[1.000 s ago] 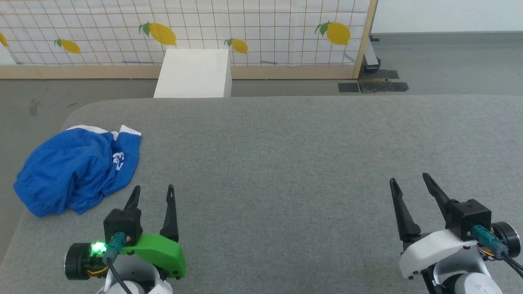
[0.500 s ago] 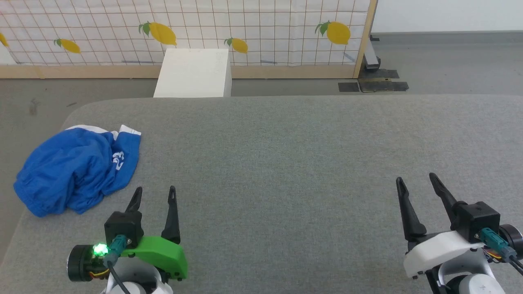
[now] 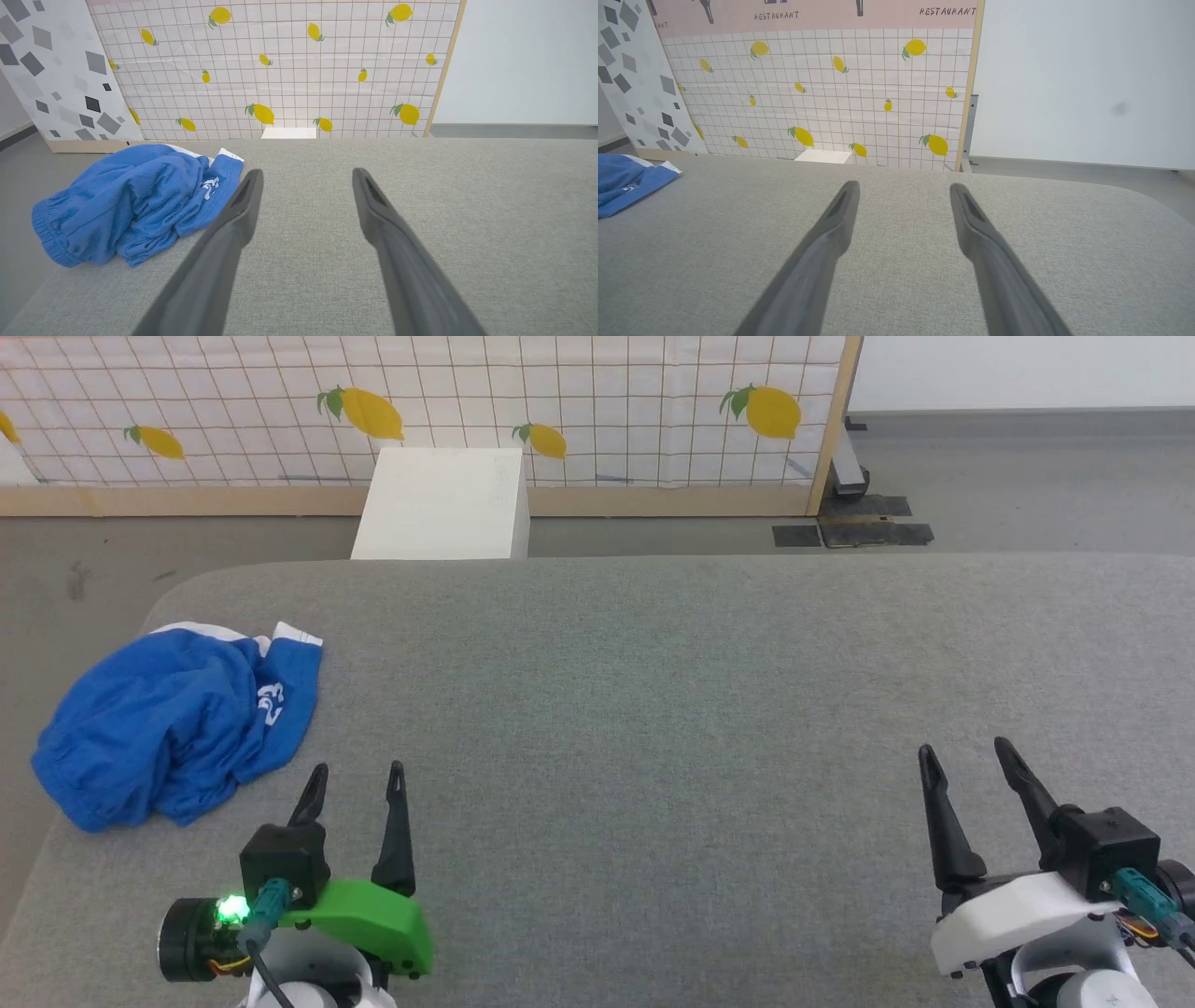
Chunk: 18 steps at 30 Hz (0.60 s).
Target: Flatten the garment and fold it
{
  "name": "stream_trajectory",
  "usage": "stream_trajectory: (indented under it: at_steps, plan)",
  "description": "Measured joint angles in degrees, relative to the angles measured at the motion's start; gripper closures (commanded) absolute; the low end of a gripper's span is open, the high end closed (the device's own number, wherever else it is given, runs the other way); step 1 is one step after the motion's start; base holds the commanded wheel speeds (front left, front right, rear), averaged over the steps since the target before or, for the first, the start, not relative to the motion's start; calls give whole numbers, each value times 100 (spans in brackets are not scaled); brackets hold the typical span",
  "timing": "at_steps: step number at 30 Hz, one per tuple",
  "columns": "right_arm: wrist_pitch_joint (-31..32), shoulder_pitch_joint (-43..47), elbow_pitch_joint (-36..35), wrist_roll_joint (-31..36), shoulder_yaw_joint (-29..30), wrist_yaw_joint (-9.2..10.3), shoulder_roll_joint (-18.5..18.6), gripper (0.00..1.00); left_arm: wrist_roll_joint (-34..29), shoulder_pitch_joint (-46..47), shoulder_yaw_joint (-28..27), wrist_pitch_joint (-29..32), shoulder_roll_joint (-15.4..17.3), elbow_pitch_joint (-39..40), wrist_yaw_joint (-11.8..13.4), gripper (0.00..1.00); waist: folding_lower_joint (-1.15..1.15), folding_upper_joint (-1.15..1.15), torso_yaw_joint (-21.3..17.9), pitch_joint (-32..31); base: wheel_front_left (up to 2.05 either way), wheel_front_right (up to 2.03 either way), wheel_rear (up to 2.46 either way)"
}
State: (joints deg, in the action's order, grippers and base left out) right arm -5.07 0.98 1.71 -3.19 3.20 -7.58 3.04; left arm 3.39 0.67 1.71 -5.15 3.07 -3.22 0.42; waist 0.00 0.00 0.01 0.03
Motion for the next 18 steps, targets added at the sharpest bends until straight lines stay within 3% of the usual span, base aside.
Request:
stream_trajectory:
  at_steps: [18]
  plan:
    - [-209, 55, 21, -97, 105, 0, -1, 0, 172, -1, 73, -210, 0, -103, 22, 0, 0, 0, -1, 0, 0, 0, 0]
